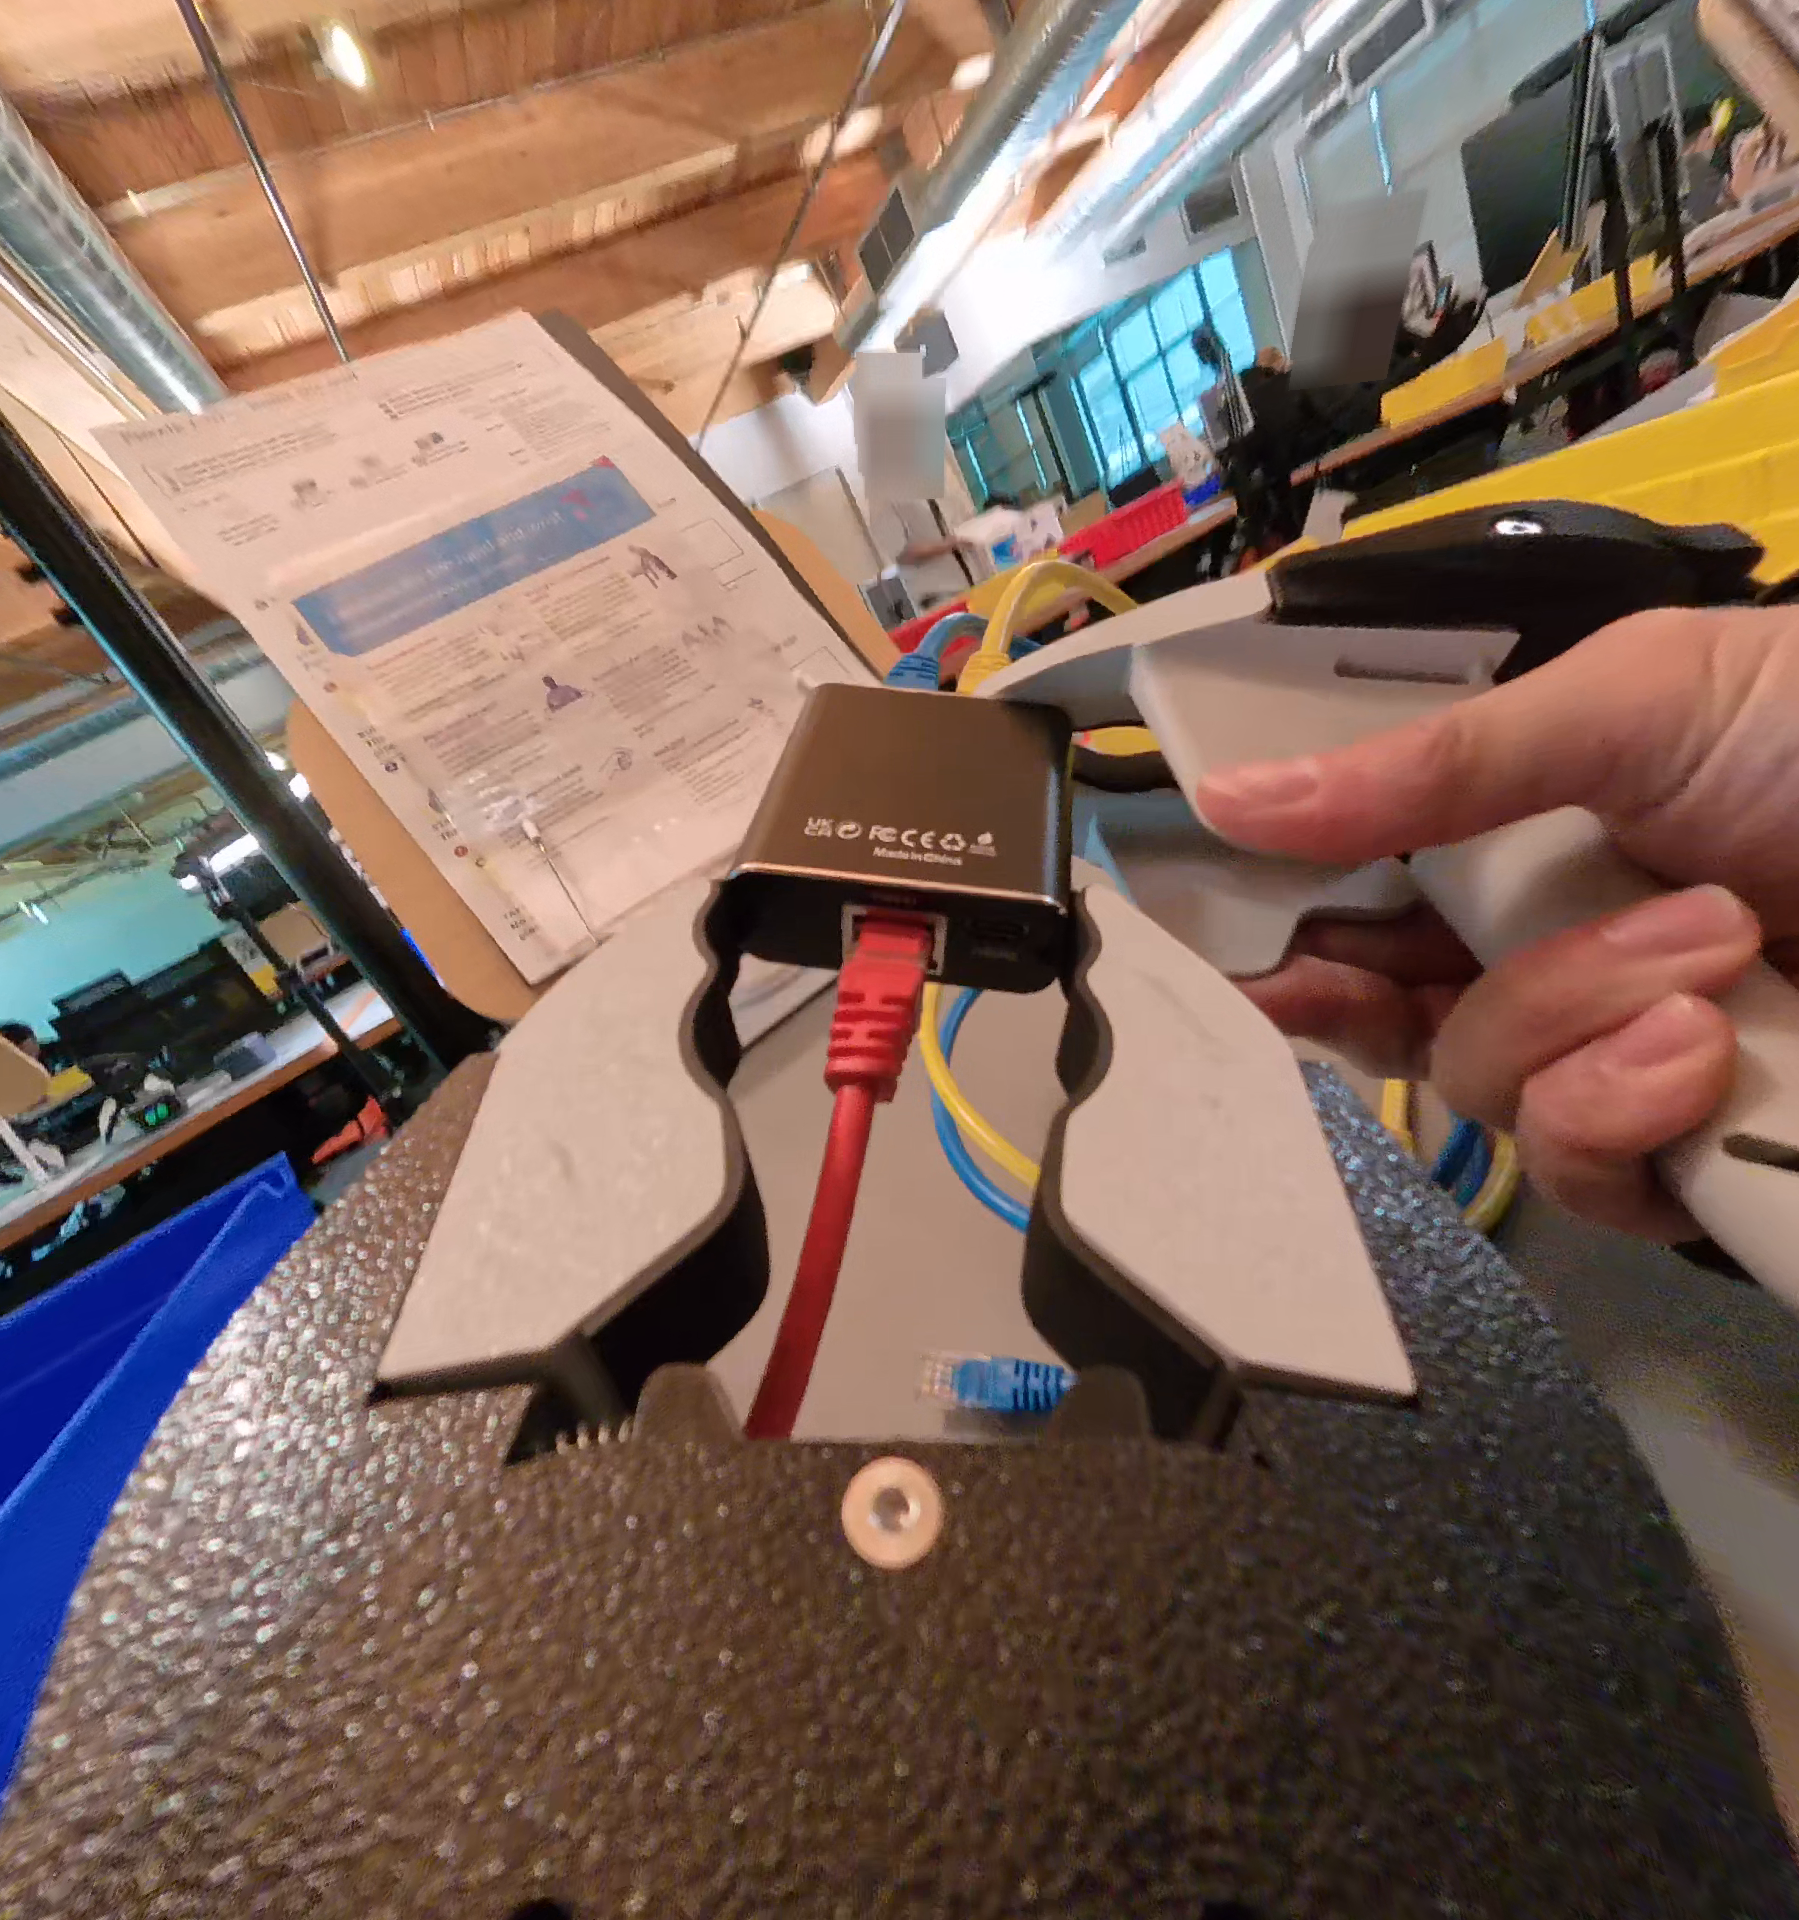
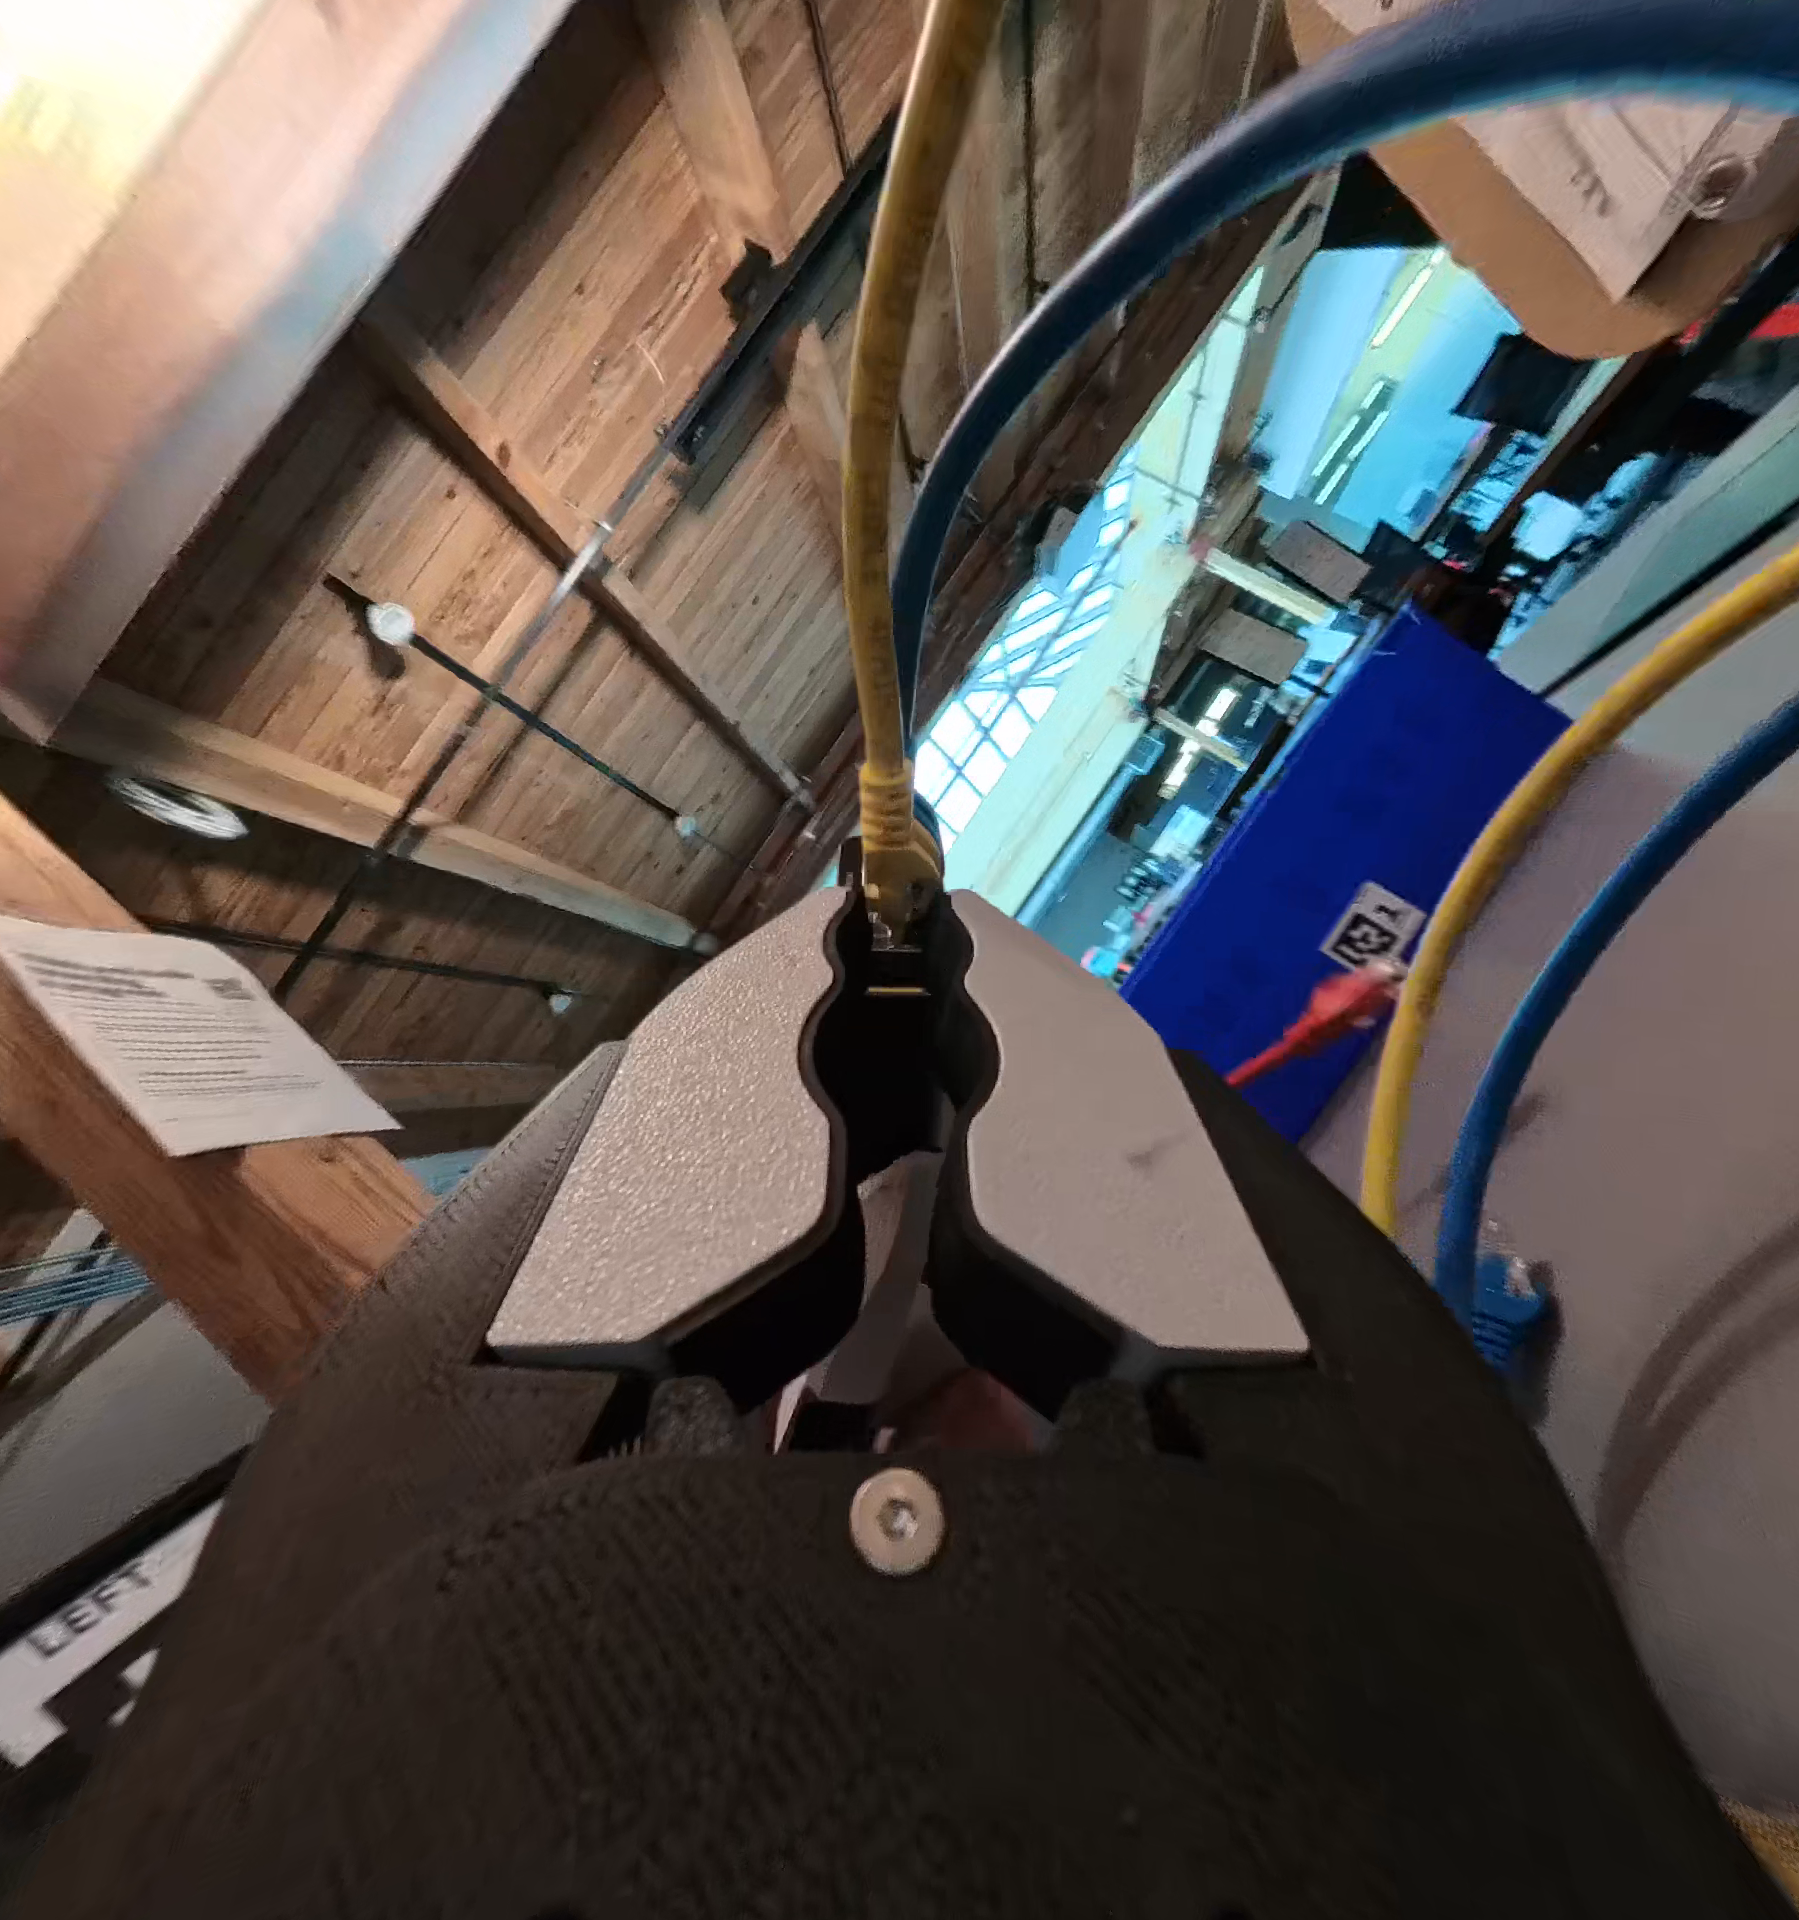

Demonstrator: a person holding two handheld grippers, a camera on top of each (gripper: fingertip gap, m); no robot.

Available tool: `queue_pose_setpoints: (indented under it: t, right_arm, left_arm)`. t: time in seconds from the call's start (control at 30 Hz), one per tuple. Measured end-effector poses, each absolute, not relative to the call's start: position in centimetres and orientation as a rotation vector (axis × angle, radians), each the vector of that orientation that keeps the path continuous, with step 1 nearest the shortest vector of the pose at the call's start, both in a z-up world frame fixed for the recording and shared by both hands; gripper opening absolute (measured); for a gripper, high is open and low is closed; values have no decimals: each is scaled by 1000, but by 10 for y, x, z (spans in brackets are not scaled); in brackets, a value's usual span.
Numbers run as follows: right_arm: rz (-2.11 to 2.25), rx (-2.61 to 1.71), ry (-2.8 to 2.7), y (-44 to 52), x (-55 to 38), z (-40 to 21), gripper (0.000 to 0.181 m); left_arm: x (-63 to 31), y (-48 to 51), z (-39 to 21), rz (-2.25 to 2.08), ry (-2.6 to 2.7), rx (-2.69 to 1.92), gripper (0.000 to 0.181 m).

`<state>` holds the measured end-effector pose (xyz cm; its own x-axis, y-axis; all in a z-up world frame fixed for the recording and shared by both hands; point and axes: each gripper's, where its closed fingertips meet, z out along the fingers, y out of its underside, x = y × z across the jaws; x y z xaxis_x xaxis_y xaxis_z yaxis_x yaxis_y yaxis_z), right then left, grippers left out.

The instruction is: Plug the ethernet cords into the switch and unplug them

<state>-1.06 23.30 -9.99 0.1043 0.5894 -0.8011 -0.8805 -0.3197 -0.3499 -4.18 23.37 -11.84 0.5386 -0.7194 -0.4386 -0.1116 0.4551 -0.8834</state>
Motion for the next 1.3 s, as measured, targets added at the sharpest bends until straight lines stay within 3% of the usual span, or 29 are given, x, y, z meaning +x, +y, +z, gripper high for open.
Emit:
queue_pose_setpoints:
  t: [0.2,0.27,0.3,0.8,1.03,1.1,1.2,1.3]
  right_arm:
    - [1522,-1164,398,236,-11,-99,12]
    - [1531,-1159,413,236,-10,-101,20]
    - [1525,-1180,412,236,-10,-104,12]
    - [1493,-1111,358,232,-8,-109,4]
    - [1560,-1151,366,236,-13,-110,24]
    - [1591,-1109,347,232,-13,-105,13]
    - [1594,-1102,358,233,-10,-104,19]
    - [1604,-1099,340,231,-10,-100,12]
  left_arm:
    - [-46,234,-116,-485,937,-1049,59]
    - [-45,235,-118,-481,943,-1058,59]
    - [-46,236,-119,-476,943,-1063,59]
    - [-42,233,-121,-481,985,-1023,59]
    - [-50,231,-113,-529,931,-994,59]
    - [-49,230,-113,-536,937,-991,59]
    - [-48,227,-113,-553,947,-980,59]
    - [-47,226,-113,-555,952,-977,59]
